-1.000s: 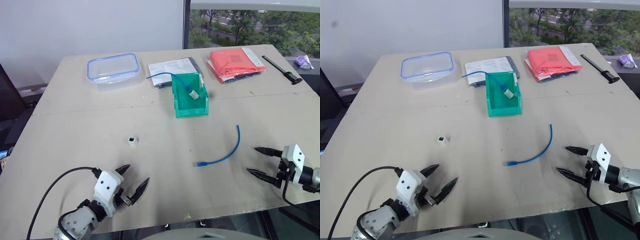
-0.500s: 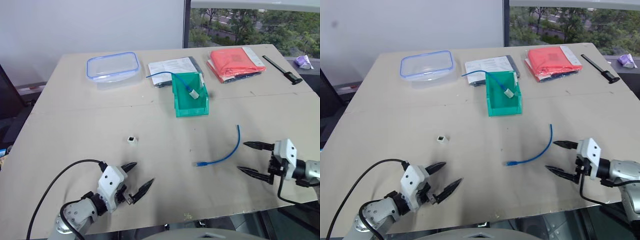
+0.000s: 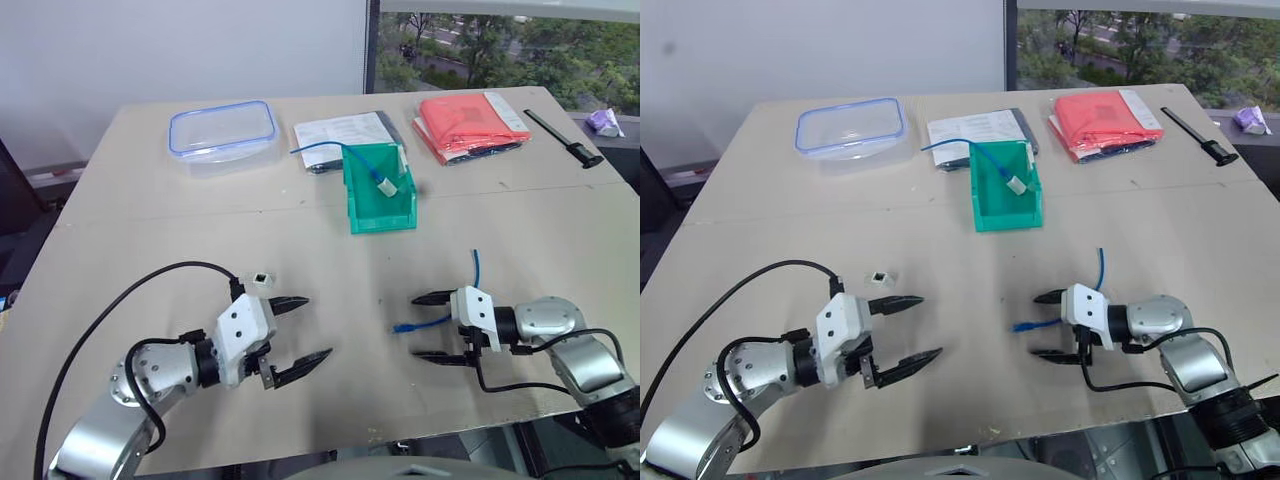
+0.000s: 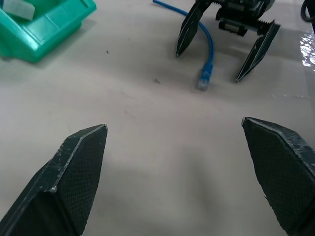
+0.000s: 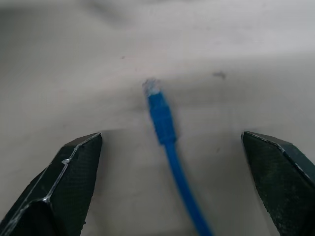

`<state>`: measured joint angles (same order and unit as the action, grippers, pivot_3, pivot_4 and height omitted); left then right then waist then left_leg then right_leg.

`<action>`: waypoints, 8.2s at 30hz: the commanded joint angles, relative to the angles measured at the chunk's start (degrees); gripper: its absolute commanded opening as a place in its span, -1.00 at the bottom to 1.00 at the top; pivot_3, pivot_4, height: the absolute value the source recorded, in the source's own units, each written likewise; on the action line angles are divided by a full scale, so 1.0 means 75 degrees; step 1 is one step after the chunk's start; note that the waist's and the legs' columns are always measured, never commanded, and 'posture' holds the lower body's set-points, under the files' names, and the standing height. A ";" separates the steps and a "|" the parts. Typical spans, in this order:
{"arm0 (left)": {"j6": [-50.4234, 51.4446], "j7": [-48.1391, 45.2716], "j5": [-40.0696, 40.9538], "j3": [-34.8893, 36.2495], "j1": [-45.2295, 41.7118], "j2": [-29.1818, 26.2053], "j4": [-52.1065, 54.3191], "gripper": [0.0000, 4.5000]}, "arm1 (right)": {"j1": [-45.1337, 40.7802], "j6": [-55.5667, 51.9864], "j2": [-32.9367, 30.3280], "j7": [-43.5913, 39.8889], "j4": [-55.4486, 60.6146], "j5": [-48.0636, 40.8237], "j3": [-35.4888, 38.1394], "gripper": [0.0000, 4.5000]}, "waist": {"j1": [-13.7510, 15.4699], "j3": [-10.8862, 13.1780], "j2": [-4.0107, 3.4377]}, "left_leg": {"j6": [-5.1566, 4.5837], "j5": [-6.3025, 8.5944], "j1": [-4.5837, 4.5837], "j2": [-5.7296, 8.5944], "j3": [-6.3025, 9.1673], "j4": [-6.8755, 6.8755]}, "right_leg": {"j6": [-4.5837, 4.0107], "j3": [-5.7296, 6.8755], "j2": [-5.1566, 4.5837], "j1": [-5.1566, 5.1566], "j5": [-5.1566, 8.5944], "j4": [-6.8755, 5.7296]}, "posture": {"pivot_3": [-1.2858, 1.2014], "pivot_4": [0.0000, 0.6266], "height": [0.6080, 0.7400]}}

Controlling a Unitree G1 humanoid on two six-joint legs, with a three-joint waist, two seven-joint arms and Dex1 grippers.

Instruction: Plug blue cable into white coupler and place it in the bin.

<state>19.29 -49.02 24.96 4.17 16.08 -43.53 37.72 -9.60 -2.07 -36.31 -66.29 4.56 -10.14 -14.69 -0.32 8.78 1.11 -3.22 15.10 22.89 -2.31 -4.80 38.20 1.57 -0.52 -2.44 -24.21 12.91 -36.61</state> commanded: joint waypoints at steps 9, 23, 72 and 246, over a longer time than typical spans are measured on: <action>-0.0069 -0.0303 -0.0013 0.0049 -0.0064 -0.0211 0.0053 1.00 | -0.0379 0.0320 0.0242 0.0094 -0.0482 0.0289 -0.0251 -0.99 | -0.0022 0.0000 0.0001 | 0.0003 -0.0002 -0.0015 -0.0001 -0.0009 0.0024 | 0.0001 -0.0006 -0.0007 0.0003 -0.0001 -0.0017 | 0.03 -0.52 0.94; 0.1190 -0.0372 0.0360 -0.0474 -0.1812 -0.0374 -0.0101 1.00 | -0.3218 0.0391 0.1125 -0.0813 -0.3019 0.0370 -0.0640 -0.99 | -0.0045 0.0005 0.0002 | 0.0006 -0.0006 -0.0016 0.0003 -0.0008 0.0021 | -0.0002 -0.0006 0.0038 0.0007 -0.0005 -0.0026 | 0.03 -0.52 0.94; 0.1901 -0.2792 -0.0115 -0.2257 -0.7001 0.2706 -0.5631 -0.99 | 0.2913 -0.3058 0.0499 0.2591 0.3431 -0.3414 0.3036 1.00 | -0.0011 0.0007 0.0008 | 0.0002 -0.0005 0.0005 0.0006 0.0007 0.0037 | 0.0042 -0.0021 0.0064 0.0004 -0.0010 -0.0045 | 0.03 -0.52 0.94; -0.1437 0.6581 -0.4002 -0.0574 0.0494 0.5610 -0.2794 0.17 | -0.0461 -0.4725 0.1864 0.3746 0.1354 -0.5182 0.3336 -1.00 | -0.0046 -0.0056 -0.0089 | -0.0009 0.0004 -0.0003 0.0016 -0.0009 0.0003 | 0.0020 -0.0014 -0.0030 0.0006 0.0005 -0.0017 | 0.03 -0.52 0.94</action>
<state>5.87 1.32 -5.37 1.55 17.23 -1.76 19.60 -12.73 -37.60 -22.24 -38.14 12.46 -48.17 9.88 -0.66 8.36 0.44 -3.30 15.14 22.86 -2.19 -4.88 38.22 1.72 -0.63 -2.67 -24.17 12.94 -36.73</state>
